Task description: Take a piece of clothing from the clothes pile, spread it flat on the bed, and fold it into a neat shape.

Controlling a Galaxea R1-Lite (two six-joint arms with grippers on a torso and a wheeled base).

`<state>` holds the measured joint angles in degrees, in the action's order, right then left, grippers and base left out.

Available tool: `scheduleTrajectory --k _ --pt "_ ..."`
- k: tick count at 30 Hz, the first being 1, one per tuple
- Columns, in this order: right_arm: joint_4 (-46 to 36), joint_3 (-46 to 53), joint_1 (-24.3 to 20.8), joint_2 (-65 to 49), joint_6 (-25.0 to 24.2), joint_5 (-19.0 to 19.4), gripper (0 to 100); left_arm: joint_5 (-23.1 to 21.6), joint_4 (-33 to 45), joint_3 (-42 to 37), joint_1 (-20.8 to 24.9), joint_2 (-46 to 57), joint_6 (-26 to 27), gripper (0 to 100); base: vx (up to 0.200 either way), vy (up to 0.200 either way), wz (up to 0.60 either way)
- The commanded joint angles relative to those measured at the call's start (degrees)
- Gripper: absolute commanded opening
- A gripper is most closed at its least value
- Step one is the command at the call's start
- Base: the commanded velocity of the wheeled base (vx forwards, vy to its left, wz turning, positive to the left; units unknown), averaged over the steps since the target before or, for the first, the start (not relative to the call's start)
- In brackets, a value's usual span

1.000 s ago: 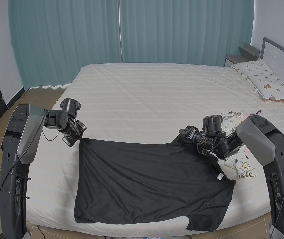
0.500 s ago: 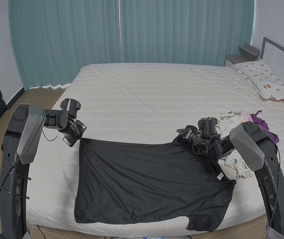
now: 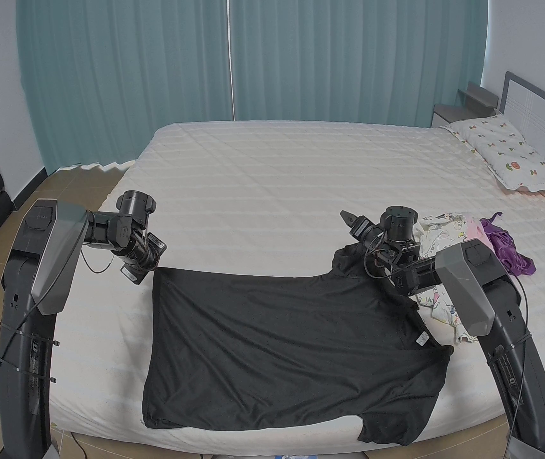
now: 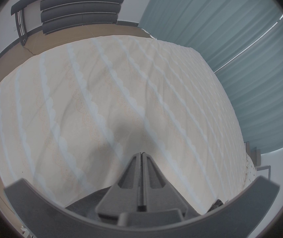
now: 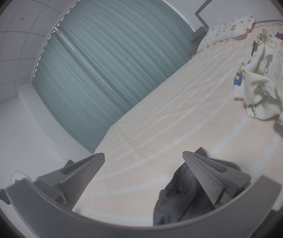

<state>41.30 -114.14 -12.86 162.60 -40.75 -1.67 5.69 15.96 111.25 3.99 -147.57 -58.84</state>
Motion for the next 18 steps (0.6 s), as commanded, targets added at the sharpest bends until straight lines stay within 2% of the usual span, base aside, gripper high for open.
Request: scheduleTrajectory --k 1,5,10,18 --pt "-1.93 5.68 2.49 -5.01 0.50 0.79 100 0.20 -0.05 0.02 -0.03 0.70 0.05 0 0.000 0.000 0.00" --pt "-3.95 17.55 6.09 -11.34 4.45 7.12 100 0.20 -0.05 0.11 -0.38 1.14 0.05 0 0.000 0.000 0.00" --pt "-4.48 23.88 7.68 -11.87 5.16 9.76 100 0.20 -0.05 0.11 -0.29 1.23 0.13 0 0.000 0.000 0.00" --pt "-4.83 24.05 7.85 -9.05 5.42 10.63 100 0.28 -0.05 0.11 -0.29 1.93 0.13 0 0.000 0.000 0.00"
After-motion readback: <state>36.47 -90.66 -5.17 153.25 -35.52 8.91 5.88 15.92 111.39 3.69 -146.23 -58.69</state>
